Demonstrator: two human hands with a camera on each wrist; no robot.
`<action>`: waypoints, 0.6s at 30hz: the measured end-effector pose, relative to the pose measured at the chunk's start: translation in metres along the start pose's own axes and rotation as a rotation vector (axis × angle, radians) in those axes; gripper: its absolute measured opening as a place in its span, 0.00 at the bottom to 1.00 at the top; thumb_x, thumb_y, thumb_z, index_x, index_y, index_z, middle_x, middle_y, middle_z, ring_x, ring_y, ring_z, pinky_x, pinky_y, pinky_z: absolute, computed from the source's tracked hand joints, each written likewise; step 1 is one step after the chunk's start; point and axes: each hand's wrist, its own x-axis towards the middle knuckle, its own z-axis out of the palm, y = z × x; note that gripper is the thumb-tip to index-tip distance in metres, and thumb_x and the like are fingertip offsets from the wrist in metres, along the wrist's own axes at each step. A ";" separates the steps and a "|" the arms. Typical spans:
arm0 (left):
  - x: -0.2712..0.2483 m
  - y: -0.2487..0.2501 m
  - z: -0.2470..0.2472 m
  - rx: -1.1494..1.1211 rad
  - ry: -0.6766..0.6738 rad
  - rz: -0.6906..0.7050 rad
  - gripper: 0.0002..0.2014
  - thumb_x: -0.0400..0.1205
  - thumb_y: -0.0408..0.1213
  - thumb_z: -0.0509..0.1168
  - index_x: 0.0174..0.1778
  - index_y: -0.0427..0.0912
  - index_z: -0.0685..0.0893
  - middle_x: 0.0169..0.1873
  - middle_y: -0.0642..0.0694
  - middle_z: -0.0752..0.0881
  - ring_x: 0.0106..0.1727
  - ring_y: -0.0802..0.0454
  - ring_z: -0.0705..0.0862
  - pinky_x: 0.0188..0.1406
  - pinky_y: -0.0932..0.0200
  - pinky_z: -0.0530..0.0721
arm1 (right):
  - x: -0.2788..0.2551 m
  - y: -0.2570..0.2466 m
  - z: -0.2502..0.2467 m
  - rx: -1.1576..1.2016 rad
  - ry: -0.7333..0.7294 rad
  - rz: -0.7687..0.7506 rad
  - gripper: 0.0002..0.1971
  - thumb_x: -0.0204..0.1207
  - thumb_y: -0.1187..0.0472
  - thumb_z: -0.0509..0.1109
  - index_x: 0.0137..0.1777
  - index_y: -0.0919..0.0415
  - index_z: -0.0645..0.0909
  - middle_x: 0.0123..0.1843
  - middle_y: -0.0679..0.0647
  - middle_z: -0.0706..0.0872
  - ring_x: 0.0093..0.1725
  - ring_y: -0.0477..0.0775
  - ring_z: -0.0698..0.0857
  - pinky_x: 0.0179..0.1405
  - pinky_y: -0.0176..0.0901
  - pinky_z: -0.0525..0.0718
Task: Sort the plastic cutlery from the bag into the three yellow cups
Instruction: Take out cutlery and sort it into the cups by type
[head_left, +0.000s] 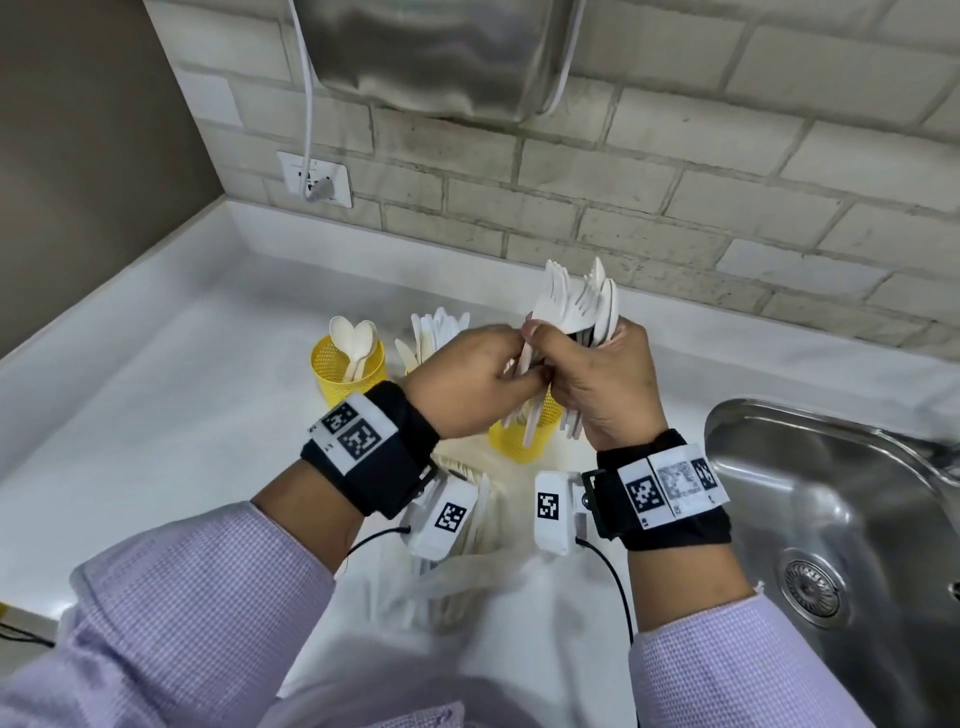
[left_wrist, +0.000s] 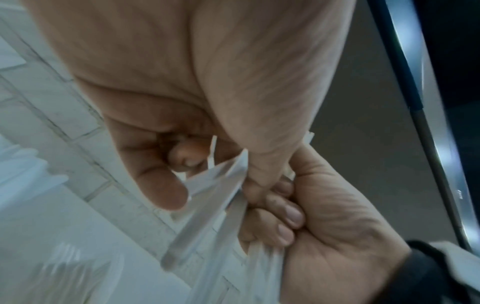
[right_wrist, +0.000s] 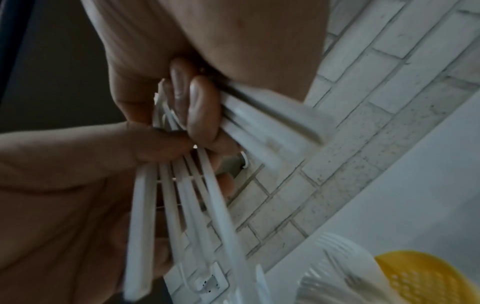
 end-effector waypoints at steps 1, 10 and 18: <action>0.005 -0.002 -0.002 0.010 0.002 0.012 0.11 0.83 0.43 0.70 0.51 0.37 0.87 0.41 0.45 0.84 0.38 0.57 0.79 0.41 0.60 0.76 | 0.001 0.000 -0.002 -0.007 0.005 -0.013 0.12 0.77 0.77 0.75 0.35 0.64 0.83 0.20 0.44 0.81 0.18 0.38 0.76 0.19 0.29 0.72; 0.052 -0.006 0.003 0.068 -0.051 -0.083 0.13 0.73 0.46 0.80 0.38 0.39 0.91 0.27 0.43 0.86 0.28 0.52 0.79 0.33 0.54 0.80 | 0.024 0.000 -0.022 -0.060 0.009 0.027 0.15 0.78 0.79 0.71 0.33 0.63 0.79 0.18 0.42 0.77 0.16 0.38 0.74 0.17 0.30 0.70; 0.065 -0.027 0.048 0.101 -0.015 -0.264 0.12 0.72 0.44 0.79 0.30 0.40 0.87 0.27 0.46 0.88 0.31 0.50 0.87 0.34 0.59 0.83 | 0.033 0.035 -0.040 -0.155 0.099 0.049 0.14 0.77 0.65 0.80 0.35 0.59 0.78 0.20 0.40 0.75 0.18 0.38 0.71 0.18 0.31 0.69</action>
